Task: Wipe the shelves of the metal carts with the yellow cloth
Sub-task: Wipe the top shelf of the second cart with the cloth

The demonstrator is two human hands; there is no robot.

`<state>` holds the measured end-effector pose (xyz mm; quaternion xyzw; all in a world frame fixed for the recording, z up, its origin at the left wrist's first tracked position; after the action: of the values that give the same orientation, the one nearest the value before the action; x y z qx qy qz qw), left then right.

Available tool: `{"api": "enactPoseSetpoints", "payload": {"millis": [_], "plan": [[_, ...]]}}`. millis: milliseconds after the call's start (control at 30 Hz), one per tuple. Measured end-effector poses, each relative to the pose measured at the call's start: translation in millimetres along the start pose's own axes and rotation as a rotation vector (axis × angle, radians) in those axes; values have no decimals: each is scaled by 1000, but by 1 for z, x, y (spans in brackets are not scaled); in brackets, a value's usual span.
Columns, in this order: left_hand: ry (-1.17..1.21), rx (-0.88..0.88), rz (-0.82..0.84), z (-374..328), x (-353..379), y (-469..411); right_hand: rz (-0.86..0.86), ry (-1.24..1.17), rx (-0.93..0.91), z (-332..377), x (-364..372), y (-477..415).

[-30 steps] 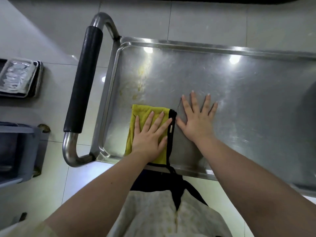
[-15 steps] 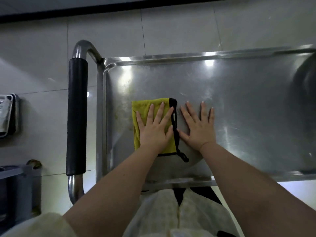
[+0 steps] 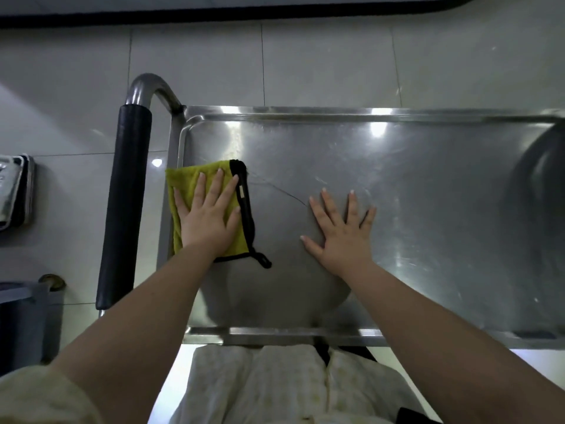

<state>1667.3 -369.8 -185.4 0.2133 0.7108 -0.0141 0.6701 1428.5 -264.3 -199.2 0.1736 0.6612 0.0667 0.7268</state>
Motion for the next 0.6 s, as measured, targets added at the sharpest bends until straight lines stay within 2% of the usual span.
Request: {"api": "enactPoseSetpoints", "payload": {"millis": [200, 367, 500, 600], "plan": [[-14, -9, -13, 2, -1, -1, 37, 7, 50, -24, -32, -73], [-23, 3, 14, 3, 0, -3, -27, 19, 5, -21, -27, -74], [-65, 110, 37, 11, -13, -34, -41, 13, 5, -25, -29, -82], [-72, 64, 29, 16, -24, -69, -47, 11, 1, -26, -31, -88]]}}
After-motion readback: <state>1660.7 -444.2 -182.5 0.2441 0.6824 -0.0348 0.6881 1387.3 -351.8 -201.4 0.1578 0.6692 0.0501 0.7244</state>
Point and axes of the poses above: each hand's wrist, its own y-axis away from the middle knuckle, its own x-axis out of the palm, z = x × y, the point moved 10 cm from there along -y, towards the middle knuckle, and after that the axes turned 2 degrees about x, right-handed, at the moved point
